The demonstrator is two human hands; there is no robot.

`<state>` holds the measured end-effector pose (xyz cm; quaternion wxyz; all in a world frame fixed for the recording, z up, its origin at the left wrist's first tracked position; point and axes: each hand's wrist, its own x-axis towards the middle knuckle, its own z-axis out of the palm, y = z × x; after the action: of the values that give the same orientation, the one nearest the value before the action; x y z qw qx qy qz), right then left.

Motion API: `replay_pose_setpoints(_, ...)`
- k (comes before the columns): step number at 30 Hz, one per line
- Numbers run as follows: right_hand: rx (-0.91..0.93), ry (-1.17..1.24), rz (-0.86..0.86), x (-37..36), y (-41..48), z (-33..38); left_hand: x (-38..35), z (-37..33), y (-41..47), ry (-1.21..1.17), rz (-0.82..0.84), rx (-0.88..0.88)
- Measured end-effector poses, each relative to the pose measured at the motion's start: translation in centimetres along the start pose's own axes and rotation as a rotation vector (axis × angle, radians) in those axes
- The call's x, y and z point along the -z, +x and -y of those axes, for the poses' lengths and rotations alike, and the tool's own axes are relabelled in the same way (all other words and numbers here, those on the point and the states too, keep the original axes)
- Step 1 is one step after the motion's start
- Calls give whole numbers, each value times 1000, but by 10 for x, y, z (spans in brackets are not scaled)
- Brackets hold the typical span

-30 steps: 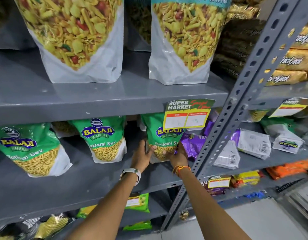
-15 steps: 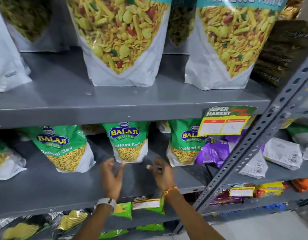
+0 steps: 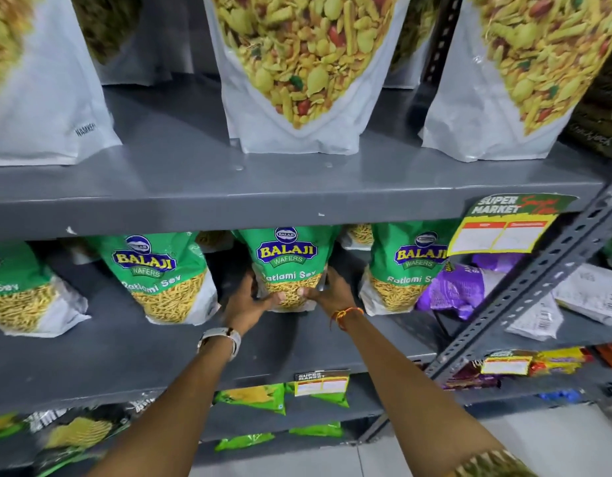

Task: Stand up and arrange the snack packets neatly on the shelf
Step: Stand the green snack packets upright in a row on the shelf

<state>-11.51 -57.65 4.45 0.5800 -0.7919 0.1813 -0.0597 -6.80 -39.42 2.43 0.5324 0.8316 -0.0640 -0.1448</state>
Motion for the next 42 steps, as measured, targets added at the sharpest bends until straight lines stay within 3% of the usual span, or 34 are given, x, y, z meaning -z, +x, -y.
replay_pose_setpoints(14, 14, -77, 28, 8, -22, -11, -8, -5, -34, 92, -59, -80)
replay_pose_setpoints(23, 29, -46, 28, 0, -29, -8, -14, -12, -36, -47, -70, -84)
replay_pose_setpoints(25, 75, -4, -47, -4, -45, -1, -16, -4, -37, -110, -68, -91)
replay_pose_setpoints(27, 137, -109, -286, -18, -64, -11, -16, 4, -45, -145, -139, -96)
replay_pose_setpoints(29, 139, -193, -353, -44, -90, -24, -7, 16, -61, -128, -333, -116)
replay_pose_setpoints(32, 136, -74, -80, -92, -108, -12, 34, 40, -76, -25, -673, -188)
replay_pose_setpoints(34, 134, -36, 67, -119, -98, 13, 78, 51, -77, 97, -748, -161)
replay_pose_setpoints(38, 93, -20, 140, -159, -54, 46, 151, 65, -59, 66, -606, -41)
replay_pose_setpoints(42, 9, 23, 103, -186, -36, 51, 187, 63, -43, 47, -237, -46)
